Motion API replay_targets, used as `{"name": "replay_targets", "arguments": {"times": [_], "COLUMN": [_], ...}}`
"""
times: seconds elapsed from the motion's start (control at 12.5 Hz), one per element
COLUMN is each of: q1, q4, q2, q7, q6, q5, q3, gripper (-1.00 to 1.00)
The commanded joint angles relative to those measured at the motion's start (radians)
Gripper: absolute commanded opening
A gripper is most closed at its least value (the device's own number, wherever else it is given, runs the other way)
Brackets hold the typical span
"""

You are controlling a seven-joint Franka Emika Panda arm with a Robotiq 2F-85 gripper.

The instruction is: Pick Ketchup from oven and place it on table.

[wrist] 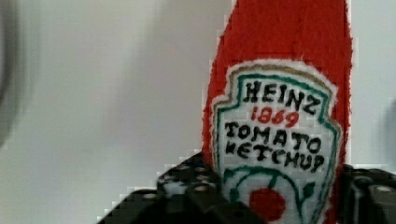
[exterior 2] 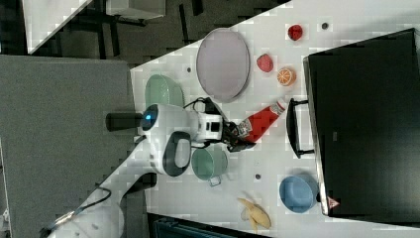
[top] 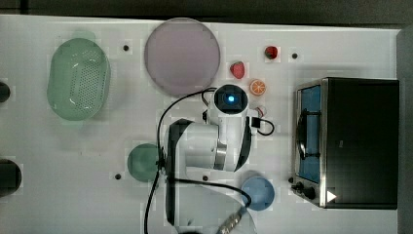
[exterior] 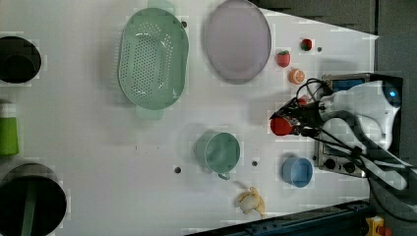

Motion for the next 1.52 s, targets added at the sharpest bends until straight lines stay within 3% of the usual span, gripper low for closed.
{"name": "replay_targets", "arguments": {"times": [0.08, 0.24, 0.72, 1.04, 1.52], "q1": [0.016, 0.016, 0.016, 0.015, 0.015], "q4": [0.004, 0.011, 0.133, 0.319, 0.573], "q2": [-0.006, -0.011, -0.197, -0.304, -0.318], "q7": [-0.006, -0.005, 0.007, 0.007, 0.007], "q6": [0.092, 0.093, -0.076, -0.320, -0.637], "q5": [-0.006, -0.005, -0.006, -0.008, -0.017], "q3": [0.006, 0.009, 0.009, 0.009, 0.010], "gripper": [0.51, 1.00, 1.00, 1.00, 1.00]}}
